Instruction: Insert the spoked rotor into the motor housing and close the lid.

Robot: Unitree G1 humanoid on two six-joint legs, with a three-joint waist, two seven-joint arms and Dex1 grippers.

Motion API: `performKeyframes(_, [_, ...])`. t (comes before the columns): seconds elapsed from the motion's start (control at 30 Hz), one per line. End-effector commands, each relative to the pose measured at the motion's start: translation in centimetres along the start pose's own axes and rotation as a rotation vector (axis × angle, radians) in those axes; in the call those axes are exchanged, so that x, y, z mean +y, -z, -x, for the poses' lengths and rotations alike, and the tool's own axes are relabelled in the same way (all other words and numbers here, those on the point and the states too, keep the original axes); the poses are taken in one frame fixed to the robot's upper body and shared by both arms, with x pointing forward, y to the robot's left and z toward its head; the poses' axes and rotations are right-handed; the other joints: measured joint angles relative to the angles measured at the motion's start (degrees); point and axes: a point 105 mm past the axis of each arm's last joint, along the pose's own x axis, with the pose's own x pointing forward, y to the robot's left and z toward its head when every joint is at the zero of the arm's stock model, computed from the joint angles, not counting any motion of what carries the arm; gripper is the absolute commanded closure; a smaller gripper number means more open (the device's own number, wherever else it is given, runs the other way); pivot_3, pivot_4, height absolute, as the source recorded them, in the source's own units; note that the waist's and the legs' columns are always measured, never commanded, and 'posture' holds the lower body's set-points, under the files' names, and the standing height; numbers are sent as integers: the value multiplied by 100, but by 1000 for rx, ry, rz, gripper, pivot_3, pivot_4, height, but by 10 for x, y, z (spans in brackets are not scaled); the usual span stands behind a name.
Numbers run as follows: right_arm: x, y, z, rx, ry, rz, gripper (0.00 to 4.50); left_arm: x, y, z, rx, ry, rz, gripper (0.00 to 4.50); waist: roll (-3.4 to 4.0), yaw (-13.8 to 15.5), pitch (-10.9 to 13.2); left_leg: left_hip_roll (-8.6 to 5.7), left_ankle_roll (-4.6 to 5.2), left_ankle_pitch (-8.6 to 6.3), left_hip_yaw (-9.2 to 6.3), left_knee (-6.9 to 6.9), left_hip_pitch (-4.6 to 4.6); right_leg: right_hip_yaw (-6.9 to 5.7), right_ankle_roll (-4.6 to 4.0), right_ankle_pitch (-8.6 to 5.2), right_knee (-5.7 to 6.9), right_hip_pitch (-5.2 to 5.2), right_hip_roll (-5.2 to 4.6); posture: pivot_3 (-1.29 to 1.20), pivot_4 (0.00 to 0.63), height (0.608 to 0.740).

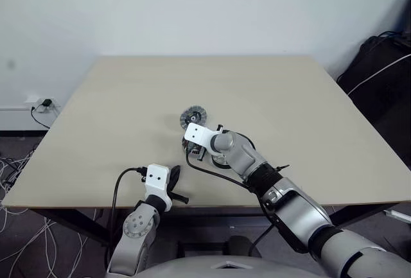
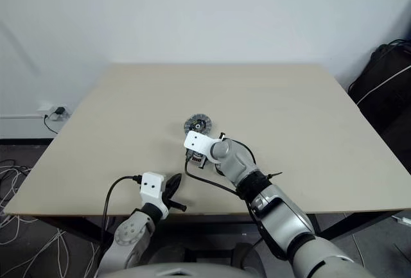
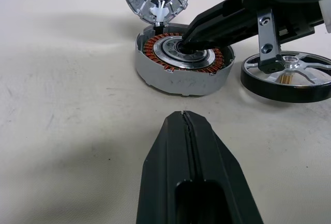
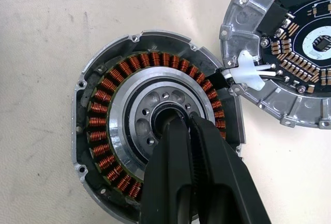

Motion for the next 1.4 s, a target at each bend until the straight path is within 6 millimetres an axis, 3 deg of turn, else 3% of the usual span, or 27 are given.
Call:
performKeyframes(0.03, [-11, -15, 5, -46, 25, -6, 4488, -2, -9, -2, -44, 3, 0, 4500, 0, 0, 0, 0, 0, 0, 0, 0, 0, 0, 0, 0, 0, 0, 0, 0, 0, 740])
performKeyframes(0.67, [-13, -32, 18, -107, -28, 6, 4488, -4, -8, -4, -39, 16, 1, 4500, 0, 22, 3, -2, 0, 0, -1, -1, -10, -2, -1, -1, -8, -6, -27, 0, 0, 740])
performKeyframes(1.07, [-26, -22, 18, -48, 8, -4, 4488, -5, -7, -5, -35, 21, 0, 4500, 0, 21, 3, -2, 0, 0, -1, -1, -10, -3, -1, -1, -8, -6, -25, 0, 0, 740])
performKeyframes(1.4, [-24, -13, 18, -17, -20, -7, 4488, -5, -6, -4, -32, 21, 2, 4500, 0, 22, 3, -2, 0, 0, -1, -1, -10, -3, -1, -1, -9, -7, -25, 0, 0, 740])
